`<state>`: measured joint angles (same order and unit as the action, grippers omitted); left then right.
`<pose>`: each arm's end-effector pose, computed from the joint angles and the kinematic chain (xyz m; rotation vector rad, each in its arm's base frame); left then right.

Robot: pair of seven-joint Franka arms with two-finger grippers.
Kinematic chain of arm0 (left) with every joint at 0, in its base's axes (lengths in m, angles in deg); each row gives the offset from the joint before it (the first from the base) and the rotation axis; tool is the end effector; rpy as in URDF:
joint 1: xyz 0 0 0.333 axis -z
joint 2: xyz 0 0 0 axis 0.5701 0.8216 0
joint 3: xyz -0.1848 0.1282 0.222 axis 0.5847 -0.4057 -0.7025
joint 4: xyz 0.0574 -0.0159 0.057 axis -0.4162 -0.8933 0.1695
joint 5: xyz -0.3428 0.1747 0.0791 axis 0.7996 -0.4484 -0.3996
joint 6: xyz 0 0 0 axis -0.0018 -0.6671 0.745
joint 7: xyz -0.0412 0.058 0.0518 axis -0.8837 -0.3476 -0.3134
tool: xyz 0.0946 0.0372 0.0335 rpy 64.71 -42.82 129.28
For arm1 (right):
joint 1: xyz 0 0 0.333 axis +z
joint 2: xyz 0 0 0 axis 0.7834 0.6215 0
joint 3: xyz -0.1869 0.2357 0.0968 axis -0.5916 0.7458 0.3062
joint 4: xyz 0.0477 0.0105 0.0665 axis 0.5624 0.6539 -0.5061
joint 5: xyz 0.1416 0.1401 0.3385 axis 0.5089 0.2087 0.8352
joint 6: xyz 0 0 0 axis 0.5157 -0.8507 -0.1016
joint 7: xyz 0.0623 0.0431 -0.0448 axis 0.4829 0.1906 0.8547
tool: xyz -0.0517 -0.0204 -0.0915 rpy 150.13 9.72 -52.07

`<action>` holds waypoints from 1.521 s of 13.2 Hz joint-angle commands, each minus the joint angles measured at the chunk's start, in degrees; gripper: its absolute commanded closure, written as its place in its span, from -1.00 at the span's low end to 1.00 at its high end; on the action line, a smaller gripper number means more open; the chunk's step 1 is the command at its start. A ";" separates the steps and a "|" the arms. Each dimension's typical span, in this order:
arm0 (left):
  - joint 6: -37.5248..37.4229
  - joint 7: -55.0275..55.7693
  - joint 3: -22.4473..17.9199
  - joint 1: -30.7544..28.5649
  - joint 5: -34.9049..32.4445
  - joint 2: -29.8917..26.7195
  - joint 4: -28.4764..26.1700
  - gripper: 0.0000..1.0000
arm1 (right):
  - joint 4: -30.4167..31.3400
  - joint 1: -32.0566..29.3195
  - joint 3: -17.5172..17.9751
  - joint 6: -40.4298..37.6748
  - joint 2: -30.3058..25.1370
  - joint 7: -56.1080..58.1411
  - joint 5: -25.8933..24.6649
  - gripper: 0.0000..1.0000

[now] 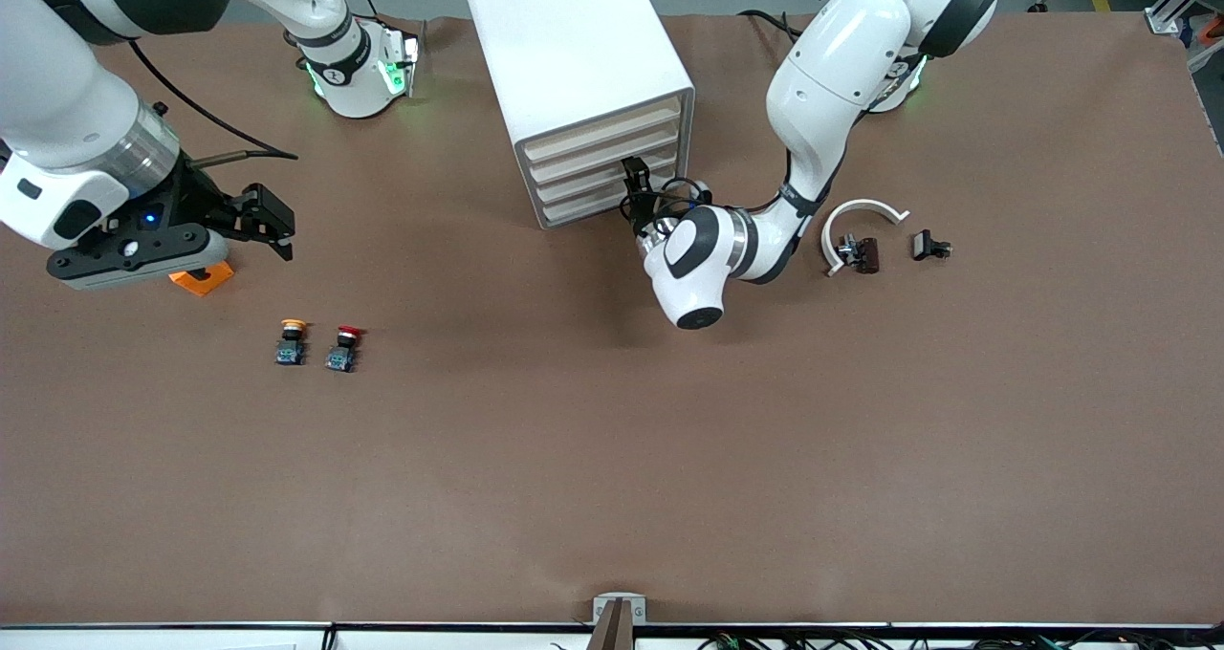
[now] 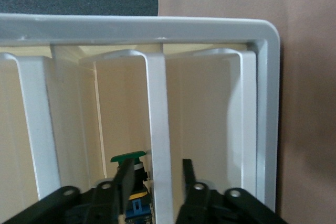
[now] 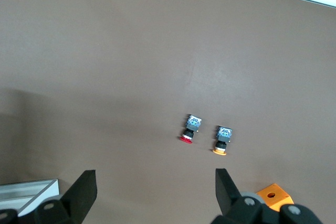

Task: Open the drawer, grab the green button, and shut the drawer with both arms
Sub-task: 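Pull the drawer further open with the left gripper while the right gripper approaches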

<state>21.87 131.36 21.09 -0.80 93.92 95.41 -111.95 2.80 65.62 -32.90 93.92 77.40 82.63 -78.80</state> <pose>0.4030 -0.4584 0.1325 -1.2433 -1.6705 1.2615 0.5777 0.1345 0.6112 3.1035 0.3722 0.1222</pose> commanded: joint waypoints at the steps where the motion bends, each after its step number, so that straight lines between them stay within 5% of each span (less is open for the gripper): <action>1: 0.42 0.65 -0.46 1.63 1.28 0.33 0.14 0.48 | -1.74 0.72 -0.27 -0.69 0.84 -0.42 0.06 -1.00; 3: 0.68 0.65 -0.46 1.55 1.55 0.59 0.32 0.94 | -1.92 0.63 -0.27 -0.69 0.84 -0.42 -0.03 -1.00; 4: 0.68 0.65 -0.63 1.37 1.81 0.59 0.40 1.00 | -2.01 0.63 -0.36 -0.69 0.84 -0.42 -0.12 -1.00; 16: 2.61 0.30 -3.54 -10.49 3.39 0.85 6.99 0.99 | -2.53 2.20 -0.27 -0.77 2.06 -0.42 -0.64 -1.00; 17: 3.14 0.29 -3.54 -10.93 3.39 0.94 7.52 0.90 | -2.62 2.74 -0.36 -0.77 2.94 -0.42 -0.38 -1.00; 18: 3.84 0.03 -3.54 -11.02 3.39 1.03 7.70 0.61 | -2.62 3.09 -0.36 -1.38 3.64 -0.50 -0.03 -1.00; 19: 3.93 -0.14 -3.54 -11.28 3.31 1.03 7.87 0.08 | -2.45 2.83 -0.36 -1.56 3.48 -0.51 0.41 -1.00; 20: 3.93 -0.06 -3.54 -11.37 3.31 0.94 7.87 -0.82 | -2.45 2.92 -0.36 -1.65 3.47 -0.24 0.41 -1.00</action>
<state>25.55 131.31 17.73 -11.76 95.65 95.84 -106.13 1.74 68.36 -32.98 93.52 80.31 82.53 -78.80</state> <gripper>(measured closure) 0.780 0.000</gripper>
